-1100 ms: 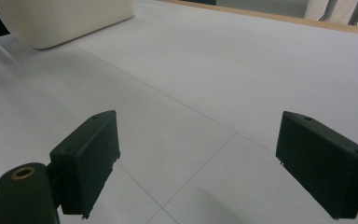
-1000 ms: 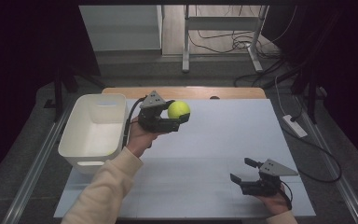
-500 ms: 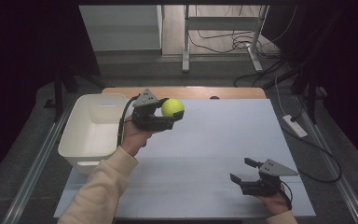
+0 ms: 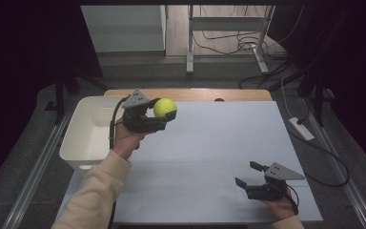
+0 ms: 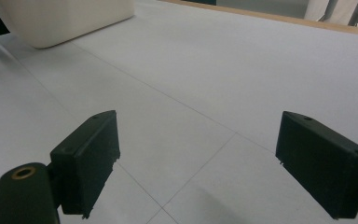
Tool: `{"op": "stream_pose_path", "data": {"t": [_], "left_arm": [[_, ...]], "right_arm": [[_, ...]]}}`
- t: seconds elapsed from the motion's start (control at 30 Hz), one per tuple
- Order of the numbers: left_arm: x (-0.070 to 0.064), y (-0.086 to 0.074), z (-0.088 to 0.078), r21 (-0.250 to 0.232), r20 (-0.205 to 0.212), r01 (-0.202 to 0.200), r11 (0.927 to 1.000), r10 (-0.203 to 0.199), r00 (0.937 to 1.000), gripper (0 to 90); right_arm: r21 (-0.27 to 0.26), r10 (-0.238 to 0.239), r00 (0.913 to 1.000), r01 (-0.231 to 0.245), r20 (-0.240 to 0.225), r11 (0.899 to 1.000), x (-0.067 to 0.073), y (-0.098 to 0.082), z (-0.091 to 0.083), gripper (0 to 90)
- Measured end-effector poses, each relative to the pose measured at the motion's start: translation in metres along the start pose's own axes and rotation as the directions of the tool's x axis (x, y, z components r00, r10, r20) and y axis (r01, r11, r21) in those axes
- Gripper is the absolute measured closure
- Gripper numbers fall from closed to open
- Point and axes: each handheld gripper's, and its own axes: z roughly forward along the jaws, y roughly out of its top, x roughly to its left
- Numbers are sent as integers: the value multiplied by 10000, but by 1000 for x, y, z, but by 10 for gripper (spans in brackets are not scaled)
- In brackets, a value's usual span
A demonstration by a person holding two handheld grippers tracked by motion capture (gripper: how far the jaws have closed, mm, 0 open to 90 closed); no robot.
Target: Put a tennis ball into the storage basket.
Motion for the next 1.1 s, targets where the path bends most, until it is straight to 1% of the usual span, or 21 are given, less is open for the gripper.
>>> {"op": "stream_pose_path", "data": {"t": [0.07, 0.13, 0.17, 0.27, 0.53, 1.1], "left_arm": [[4, -1, -5, -50, -114, 82, 10000, -82, 9999, 267], [5, -2, -7, -71, -145, 120, 9999, -121, 9998, 267], [8, -3, -10, -121, -146, 227, 9997, -229, 9996, 267], [10, -5, -14, -124, -197, 327, 9994, -330, 9993, 267], [20, -10, -23, -95, -541, 492, 9987, -497, 9973, 267], [32, -11, -33, -132, -940, 584, 9982, -594, 9938, 267]], "right_arm": [[8, 5, 10000, -5, 4, 10000, 0, 0, 0, 134], [8, 4, 10000, -4, 11, 10000, 0, 0, 0, 134], [8, 2, 10000, -2, 14, 10000, 0, 0, 0, 134], [11, -14, 10000, 14, 16, 10000, 0, 0, 0, 134], [2, -21, 10000, 21, -15, 10000, 0, 0, 0, 135], [24, -18, 10000, 18, 6, 10000, 1, 0, 1, 135]]}}
